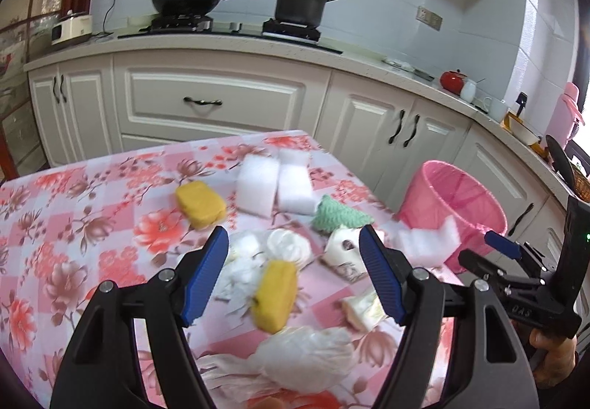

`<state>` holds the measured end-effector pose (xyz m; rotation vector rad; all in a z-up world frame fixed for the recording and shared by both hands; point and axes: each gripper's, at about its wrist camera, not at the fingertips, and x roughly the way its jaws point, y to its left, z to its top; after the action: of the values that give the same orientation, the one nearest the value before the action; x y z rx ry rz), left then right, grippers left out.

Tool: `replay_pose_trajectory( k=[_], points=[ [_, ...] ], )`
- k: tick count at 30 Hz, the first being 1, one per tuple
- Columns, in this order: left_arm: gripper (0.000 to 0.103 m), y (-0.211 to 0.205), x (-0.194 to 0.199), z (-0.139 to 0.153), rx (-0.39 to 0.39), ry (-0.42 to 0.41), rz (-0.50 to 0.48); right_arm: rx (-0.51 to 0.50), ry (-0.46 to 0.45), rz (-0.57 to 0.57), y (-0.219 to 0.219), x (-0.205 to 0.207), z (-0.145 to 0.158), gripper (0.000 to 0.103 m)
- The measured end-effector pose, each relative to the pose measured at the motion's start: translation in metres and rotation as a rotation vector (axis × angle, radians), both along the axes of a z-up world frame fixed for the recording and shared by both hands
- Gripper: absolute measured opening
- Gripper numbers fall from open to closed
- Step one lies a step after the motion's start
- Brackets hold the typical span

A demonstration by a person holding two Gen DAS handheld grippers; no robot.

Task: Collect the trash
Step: 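Move both tools back over the table, then grasp the yellow sponge with the left tool while the right tool grasps the white paper bag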

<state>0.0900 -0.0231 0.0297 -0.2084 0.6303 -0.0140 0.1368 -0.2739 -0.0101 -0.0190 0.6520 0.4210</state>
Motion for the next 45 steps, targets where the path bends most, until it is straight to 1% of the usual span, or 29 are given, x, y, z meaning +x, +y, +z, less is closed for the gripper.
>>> replay_pose_trajectory(
  k=[6, 8, 14, 20, 21, 23, 24, 27, 30, 32, 34, 39, 45],
  points=[
    [0.069, 0.011, -0.002, -0.018, -0.014, 0.039, -0.005, -0.03, 0.056, 0.068, 0.029, -0.006, -0.021, 0.085],
    [0.064, 0.01, -0.001, -0.024, -0.013, 0.054, -0.015, -0.045, 0.064, 0.092, 0.037, -0.009, -0.026, 0.085],
    [0.054, 0.009, 0.005, -0.042, -0.024, 0.101, -0.032, -0.079, 0.104, 0.114, 0.053, -0.007, -0.042, 0.085],
    [0.053, 0.011, 0.01, -0.058, -0.038, 0.158, -0.026, -0.095, 0.123, 0.132, 0.061, -0.005, -0.05, 0.085],
    [0.052, 0.011, 0.012, -0.061, -0.04, 0.171, -0.025, -0.1, 0.126, 0.137, 0.062, -0.005, -0.052, 0.085],
    [0.047, 0.011, 0.014, -0.066, -0.045, 0.188, -0.021, -0.109, 0.13, 0.146, 0.066, -0.005, -0.054, 0.085],
    [0.046, 0.012, 0.015, -0.068, -0.049, 0.195, -0.019, -0.114, 0.132, 0.149, 0.068, -0.004, -0.055, 0.085],
    [0.045, 0.011, 0.016, -0.07, -0.055, 0.202, -0.023, -0.12, 0.141, 0.161, 0.071, -0.004, -0.058, 0.085],
    [0.039, 0.009, 0.018, -0.073, -0.055, 0.214, -0.023, -0.117, 0.144, 0.17, 0.072, -0.006, -0.058, 0.085],
    [0.03, 0.009, 0.019, -0.075, -0.057, 0.22, -0.023, -0.108, 0.144, 0.175, 0.071, -0.009, -0.056, 0.085],
    [0.025, 0.008, 0.019, -0.077, -0.058, 0.223, -0.027, -0.105, 0.14, 0.181, 0.07, -0.011, -0.055, 0.085],
    [0.023, 0.007, 0.019, -0.076, -0.059, 0.221, -0.034, -0.113, 0.159, 0.18, 0.073, -0.006, -0.062, 0.085],
    [0.023, 0.007, 0.019, -0.074, -0.059, 0.214, -0.034, -0.129, 0.161, 0.183, 0.079, -0.001, -0.066, 0.085]
  ],
)
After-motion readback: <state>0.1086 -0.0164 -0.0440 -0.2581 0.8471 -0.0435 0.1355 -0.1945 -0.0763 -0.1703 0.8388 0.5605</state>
